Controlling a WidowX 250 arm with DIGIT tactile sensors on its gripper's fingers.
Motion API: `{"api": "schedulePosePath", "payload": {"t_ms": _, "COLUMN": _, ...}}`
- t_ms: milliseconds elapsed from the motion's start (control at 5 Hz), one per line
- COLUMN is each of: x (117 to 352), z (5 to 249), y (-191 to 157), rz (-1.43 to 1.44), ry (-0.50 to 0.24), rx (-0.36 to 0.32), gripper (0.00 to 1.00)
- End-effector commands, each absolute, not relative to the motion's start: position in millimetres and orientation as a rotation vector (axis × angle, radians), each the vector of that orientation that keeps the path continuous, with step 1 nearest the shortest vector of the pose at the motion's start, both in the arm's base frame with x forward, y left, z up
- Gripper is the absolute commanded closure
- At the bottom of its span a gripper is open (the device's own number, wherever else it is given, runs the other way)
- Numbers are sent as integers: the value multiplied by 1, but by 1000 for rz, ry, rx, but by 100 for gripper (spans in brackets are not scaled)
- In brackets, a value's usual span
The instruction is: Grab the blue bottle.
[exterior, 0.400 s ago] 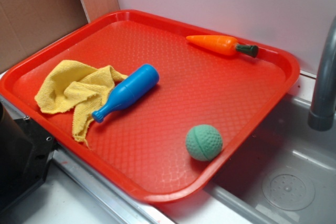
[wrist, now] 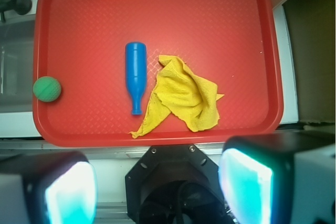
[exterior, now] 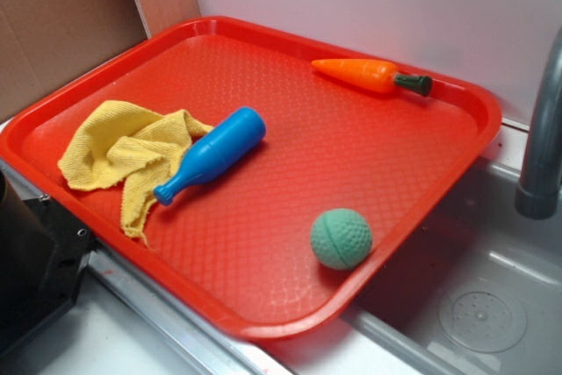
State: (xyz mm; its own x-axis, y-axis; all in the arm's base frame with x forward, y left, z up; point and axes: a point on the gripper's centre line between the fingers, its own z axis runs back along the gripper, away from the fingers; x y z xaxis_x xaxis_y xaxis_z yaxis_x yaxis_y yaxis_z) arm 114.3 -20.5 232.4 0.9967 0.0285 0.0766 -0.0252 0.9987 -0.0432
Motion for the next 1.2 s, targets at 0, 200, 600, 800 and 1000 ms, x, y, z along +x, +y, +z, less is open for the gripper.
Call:
{"api": "schedulePosePath", "payload": {"t_ms": 0, "x": 146, "z": 217, "y": -12, "rz": 253, "ry": -178, "rx": -107, "gripper": 0}}
{"api": "schedulePosePath", "payload": {"t_ms": 200, "x": 169, "z": 193, "y": -10, "rz": 330, "ry": -176, "rx": -129, "gripper": 0}}
{"api": "schedulePosePath", "payload": {"t_ms": 600, "x": 207, "z": 129, "y": -20, "rz": 371, "ry": -127, "rx": -124, "gripper": 0}}
{"api": "schedulePosePath", "payload": {"t_ms": 800, "x": 220, "z": 102, "y": -26, "rz": 359, "ry": -132, "rx": -86, "gripper": 0}}
{"api": "schedulePosePath", "payload": {"t_ms": 1000, "x": 232, "z": 73, "y": -41, "rz": 292, "ry": -115, "rx": -56, "gripper": 0}}
